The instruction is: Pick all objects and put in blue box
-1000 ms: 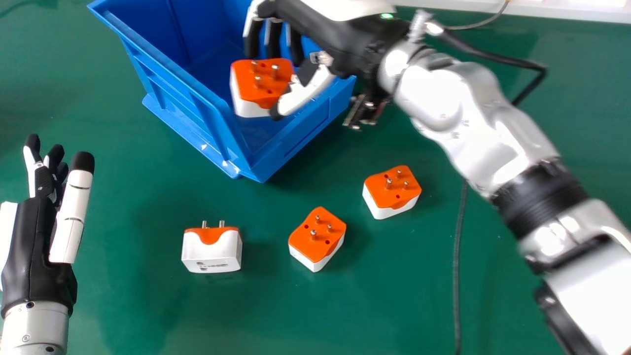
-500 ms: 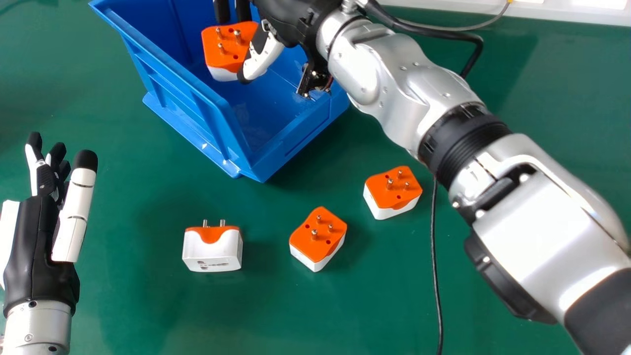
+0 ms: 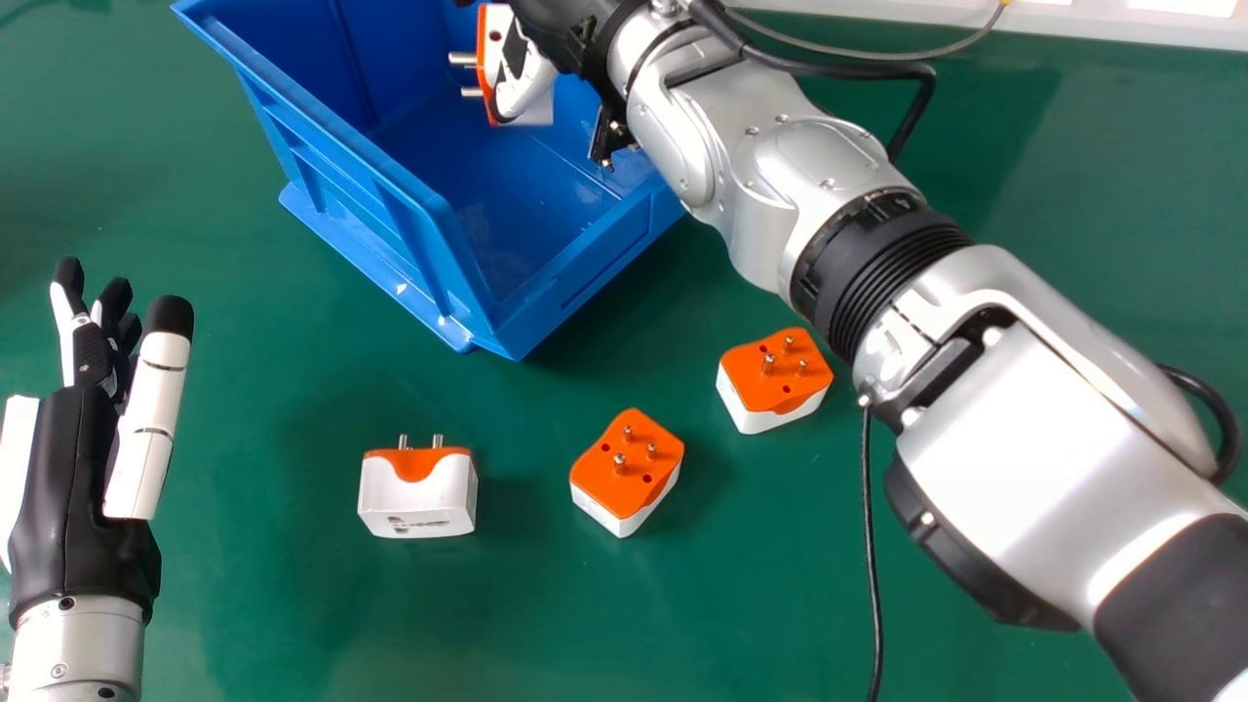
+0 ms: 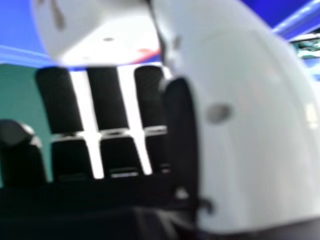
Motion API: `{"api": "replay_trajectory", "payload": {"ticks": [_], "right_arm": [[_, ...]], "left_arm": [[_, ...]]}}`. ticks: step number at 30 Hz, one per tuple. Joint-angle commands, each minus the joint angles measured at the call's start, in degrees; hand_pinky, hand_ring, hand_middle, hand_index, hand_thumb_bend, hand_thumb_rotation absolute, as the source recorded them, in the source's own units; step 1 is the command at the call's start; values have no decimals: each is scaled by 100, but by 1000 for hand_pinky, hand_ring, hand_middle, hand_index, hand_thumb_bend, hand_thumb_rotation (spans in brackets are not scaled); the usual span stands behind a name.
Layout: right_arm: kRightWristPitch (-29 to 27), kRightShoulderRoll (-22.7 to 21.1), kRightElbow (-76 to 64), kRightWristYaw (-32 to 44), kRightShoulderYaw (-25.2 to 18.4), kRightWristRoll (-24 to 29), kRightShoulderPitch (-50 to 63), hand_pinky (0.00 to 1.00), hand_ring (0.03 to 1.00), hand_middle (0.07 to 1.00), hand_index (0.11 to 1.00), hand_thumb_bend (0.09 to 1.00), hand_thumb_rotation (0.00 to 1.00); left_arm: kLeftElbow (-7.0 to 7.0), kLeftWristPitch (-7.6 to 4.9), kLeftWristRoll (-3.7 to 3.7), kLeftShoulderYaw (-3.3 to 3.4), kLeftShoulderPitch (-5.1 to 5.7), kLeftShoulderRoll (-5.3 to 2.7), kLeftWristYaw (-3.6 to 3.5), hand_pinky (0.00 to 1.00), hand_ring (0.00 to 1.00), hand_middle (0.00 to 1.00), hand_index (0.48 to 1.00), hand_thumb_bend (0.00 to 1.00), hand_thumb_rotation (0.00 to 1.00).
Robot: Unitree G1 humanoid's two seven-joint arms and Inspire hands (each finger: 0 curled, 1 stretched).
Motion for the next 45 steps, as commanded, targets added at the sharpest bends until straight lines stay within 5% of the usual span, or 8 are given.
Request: {"api": "replay_trajectory", "payload": {"ticks": [1, 5, 10, 12, 18, 29, 36, 45], "right_arm": [[-88, -4, -68, -165, -95, 109, -242, 324, 426, 517, 525, 496, 0], [-244, -35, -91, 132, -426, 511, -111, 325, 428, 517, 525, 496, 0], [-248, -114, -78, 299, -293, 456, -59, 330, 437, 519, 534, 495, 0], [-279, -175, -100, 207, -203, 375, -24, 423, 574, 658, 657, 583, 103], [-349, -256, -153, 171, -358, 525, 60, 577, 752, 836, 828, 674, 279], [-752, -577, -421, 224, -445, 645, 537, 725, 859, 929, 924, 713, 352], [-1385, -1271, -1892, -34, -743, 818, 1618, 816, 912, 962, 954, 710, 350], [-1681, -2174, -3861, -773, -818, 241, 3198, 965, 986, 994, 993, 701, 381]], "left_arm": [[-96, -87, -30, 20, 21, -8, 14, 1000, 1000, 1000, 1000, 643, 864], [-38, -112, -34, 15, -8, 2, -2, 1000, 1000, 1000, 1000, 648, 864], [33, -151, -79, 37, -37, 28, -47, 1000, 1000, 1000, 1000, 653, 864], [94, -179, -93, 40, -62, 43, -70, 1000, 1000, 1000, 1000, 657, 863], [144, -191, -52, 24, -103, 74, -77, 1000, 1000, 1000, 1000, 658, 856], [227, -170, -11, 3, -167, 128, -92, 1000, 1000, 1000, 1000, 662, 846], [233, -78, 2, 3, -197, 178, -98, 1000, 1000, 1000, 1000, 646, 837], [198, 34, -34, 10, -210, 169, -92, 1000, 1000, 1000, 1000, 613, 826]]}}
